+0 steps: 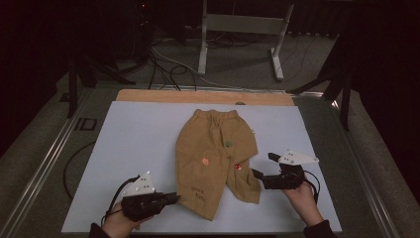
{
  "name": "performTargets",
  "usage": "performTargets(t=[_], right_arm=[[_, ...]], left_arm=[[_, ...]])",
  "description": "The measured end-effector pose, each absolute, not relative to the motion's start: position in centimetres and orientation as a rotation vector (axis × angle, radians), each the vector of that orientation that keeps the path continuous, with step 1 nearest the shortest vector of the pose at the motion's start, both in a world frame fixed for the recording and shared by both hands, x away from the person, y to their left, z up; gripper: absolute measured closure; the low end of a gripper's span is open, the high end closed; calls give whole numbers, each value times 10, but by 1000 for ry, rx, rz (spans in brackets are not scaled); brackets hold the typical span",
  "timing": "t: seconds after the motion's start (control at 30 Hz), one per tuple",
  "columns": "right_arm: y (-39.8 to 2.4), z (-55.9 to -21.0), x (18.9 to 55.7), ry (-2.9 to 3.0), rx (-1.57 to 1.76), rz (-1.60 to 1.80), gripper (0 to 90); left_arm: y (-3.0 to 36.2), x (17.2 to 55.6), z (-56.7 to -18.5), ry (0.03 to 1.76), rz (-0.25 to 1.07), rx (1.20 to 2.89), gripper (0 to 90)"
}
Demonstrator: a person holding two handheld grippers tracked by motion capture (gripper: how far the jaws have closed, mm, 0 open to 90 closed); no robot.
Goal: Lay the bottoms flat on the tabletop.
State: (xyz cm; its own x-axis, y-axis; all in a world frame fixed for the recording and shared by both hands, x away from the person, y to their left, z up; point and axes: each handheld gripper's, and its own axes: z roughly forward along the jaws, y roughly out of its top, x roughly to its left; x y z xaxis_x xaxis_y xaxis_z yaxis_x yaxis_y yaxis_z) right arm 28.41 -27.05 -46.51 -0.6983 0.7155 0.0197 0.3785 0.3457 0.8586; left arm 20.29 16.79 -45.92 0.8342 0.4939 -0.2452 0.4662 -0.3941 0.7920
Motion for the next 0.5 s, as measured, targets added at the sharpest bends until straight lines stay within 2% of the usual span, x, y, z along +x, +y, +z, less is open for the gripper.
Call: performTargets(t=[0.1,0.17,0.2,0.3,0.4,0.5], right_arm=[[-269,-466,283,2265,963,1301,137],[-268,-467,281,2271,963,1288,137],[-268,-467,280,2273,959,1289,137],[-270,-468,278,2276,974,1291,136],[-270,-467,275,2273,975,1296,135],[-271,-467,272,2272,968,1293,135]], left_arm=[[180,197,-476,755,10,2051,861],[187,195,-483,774,11,2053,803],[191,195,-484,779,20,2047,742],[195,195,-484,798,108,2065,361],[197,200,-483,813,153,2067,141],[199,205,-484,819,208,2052,25]])
